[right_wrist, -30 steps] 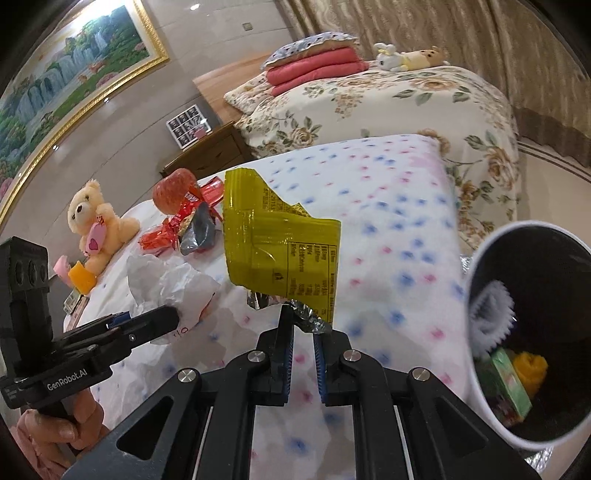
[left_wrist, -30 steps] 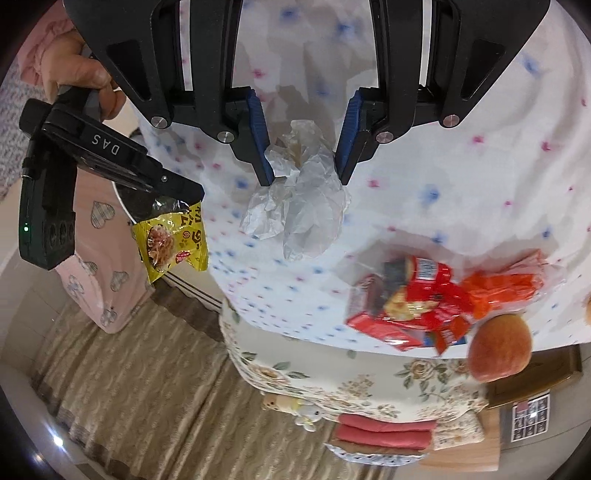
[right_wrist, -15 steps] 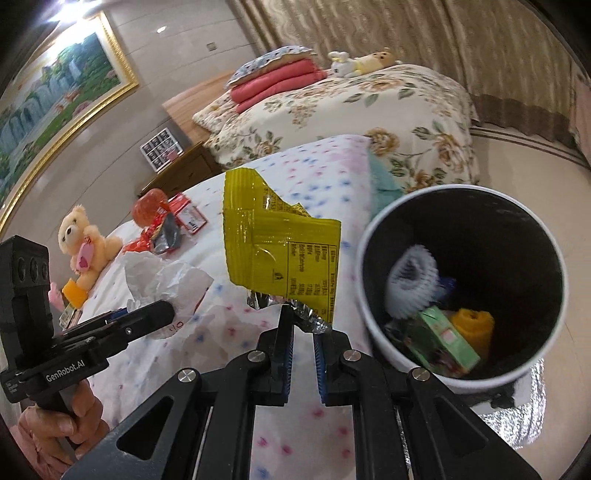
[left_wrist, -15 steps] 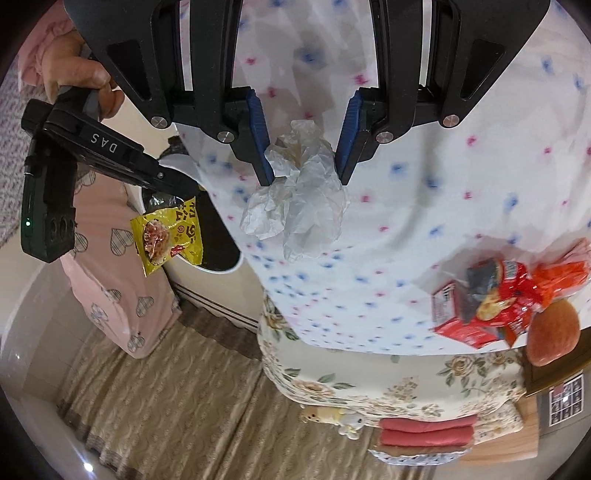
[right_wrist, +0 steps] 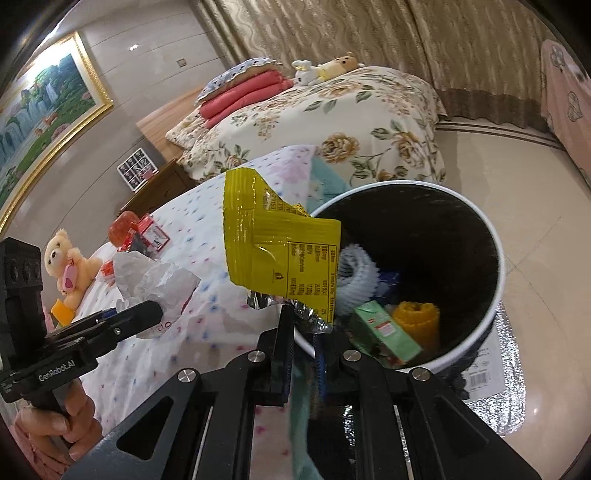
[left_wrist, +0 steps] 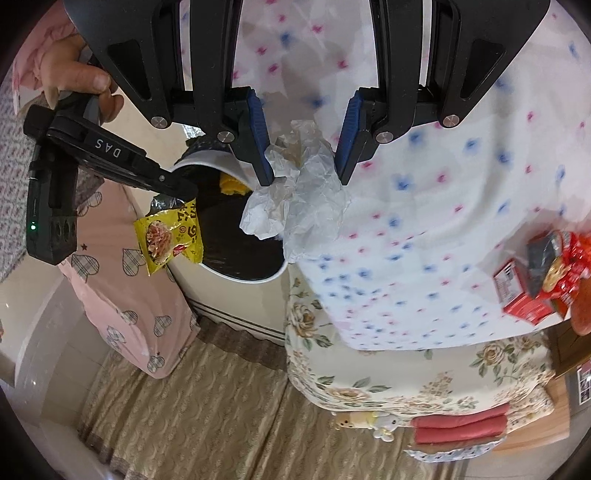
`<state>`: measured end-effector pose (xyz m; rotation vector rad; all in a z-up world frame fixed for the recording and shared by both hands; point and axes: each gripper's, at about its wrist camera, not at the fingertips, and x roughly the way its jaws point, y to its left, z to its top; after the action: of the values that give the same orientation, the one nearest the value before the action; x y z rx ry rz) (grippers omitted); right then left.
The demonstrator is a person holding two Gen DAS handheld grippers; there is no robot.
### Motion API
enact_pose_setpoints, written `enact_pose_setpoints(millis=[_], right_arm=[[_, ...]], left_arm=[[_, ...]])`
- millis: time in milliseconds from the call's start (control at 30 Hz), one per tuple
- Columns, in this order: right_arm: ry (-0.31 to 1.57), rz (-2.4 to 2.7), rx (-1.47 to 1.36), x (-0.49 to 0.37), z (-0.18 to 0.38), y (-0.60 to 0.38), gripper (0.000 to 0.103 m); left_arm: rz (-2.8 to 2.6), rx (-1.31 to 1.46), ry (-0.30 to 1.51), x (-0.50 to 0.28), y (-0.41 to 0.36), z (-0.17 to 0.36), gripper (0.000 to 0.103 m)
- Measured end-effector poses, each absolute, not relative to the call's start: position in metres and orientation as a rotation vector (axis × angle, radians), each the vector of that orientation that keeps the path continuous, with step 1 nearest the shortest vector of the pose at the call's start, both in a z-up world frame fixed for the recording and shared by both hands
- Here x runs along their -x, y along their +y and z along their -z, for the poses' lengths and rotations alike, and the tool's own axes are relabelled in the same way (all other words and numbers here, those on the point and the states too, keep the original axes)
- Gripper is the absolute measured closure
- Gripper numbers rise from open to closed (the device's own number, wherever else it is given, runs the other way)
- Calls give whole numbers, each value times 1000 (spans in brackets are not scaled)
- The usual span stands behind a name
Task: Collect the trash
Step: 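Carry the white plastic bag and yellow wrapper over the trash bin, then open both tools above the bin to drop the bag and wrapper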
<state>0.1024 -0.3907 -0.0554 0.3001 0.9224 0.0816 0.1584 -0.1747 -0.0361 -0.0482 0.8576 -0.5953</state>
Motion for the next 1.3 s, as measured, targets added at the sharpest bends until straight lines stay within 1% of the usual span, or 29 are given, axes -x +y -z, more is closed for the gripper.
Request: enact_pose_setpoints(millis=[500, 1300], right_arm=[[936, -20, -316, -106, 60, -425, 93], [965, 8, -360, -121, 68, -451, 92]], left_arm=[[635, 1, 863, -170, -215, 35, 70], [657, -63, 879, -185, -260, 37, 70]])
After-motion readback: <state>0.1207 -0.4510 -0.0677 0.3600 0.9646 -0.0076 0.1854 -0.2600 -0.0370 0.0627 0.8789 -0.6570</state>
